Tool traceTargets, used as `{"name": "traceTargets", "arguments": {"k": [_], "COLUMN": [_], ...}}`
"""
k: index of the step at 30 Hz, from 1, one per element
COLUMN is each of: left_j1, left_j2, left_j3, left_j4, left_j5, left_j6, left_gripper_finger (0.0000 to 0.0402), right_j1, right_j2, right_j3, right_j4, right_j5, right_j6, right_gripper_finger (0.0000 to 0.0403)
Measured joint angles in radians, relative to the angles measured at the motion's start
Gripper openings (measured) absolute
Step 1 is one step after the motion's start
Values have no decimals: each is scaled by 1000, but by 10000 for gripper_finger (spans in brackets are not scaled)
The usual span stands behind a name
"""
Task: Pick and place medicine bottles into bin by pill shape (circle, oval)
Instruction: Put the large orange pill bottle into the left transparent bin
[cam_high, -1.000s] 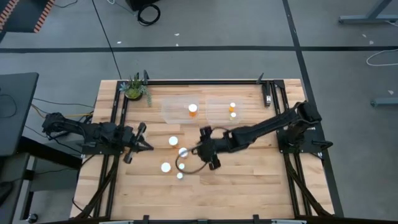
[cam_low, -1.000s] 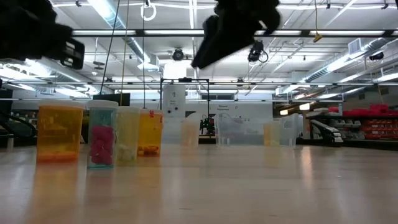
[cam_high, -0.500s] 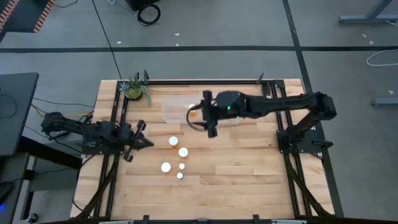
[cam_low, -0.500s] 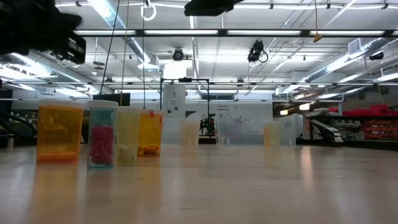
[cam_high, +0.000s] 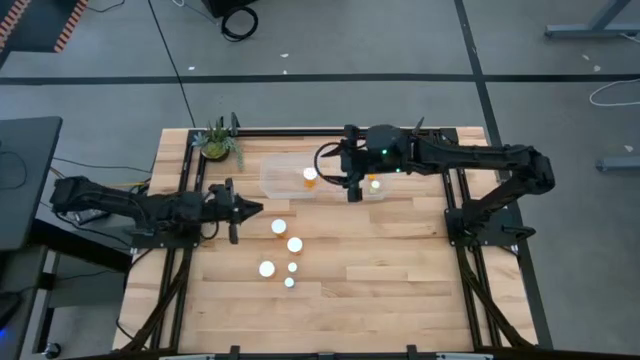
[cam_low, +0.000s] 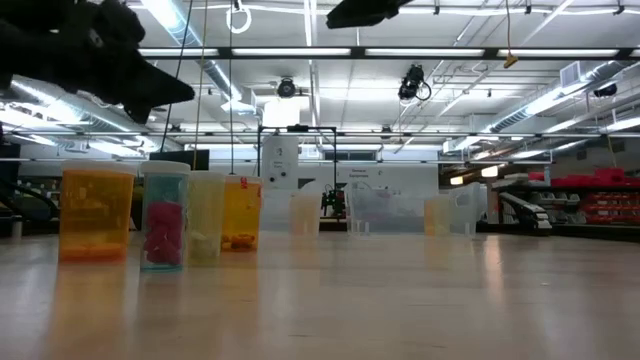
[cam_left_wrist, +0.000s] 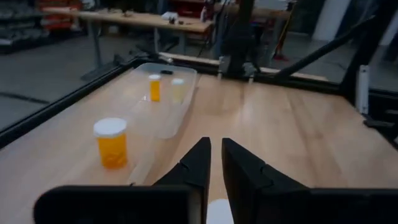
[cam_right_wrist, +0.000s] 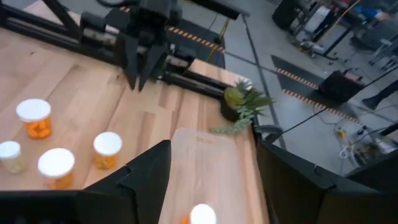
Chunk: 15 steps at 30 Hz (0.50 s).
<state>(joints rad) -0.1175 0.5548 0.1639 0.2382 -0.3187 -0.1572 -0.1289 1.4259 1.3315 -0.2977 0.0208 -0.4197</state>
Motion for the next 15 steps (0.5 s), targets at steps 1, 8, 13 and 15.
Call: {"name": "traceTargets", "arguments": {"k": [1,8,13,15], "left_j1": [5,15,14,14], "left_j2": [26,193,292,330], "left_j3": [13,86,145,176], "left_j4": [-5,-93,-160,-192], "left_j5": [0,1,1,1], "left_j6": [-10,-81,-148,-166], "left_gripper_finger": [52,83,118,132], "right_j1": [-3,-49,-116,-150], "right_j2": [-10,-36,-38,-44], "right_j3": [0,0,0,0], "right_j4": [1,-3,-7,-3], "right_j5": [0,-21,-44,-45], "right_j6": [-6,-56,-108,-127], "right_gripper_finger": [244,244,244,244]}}
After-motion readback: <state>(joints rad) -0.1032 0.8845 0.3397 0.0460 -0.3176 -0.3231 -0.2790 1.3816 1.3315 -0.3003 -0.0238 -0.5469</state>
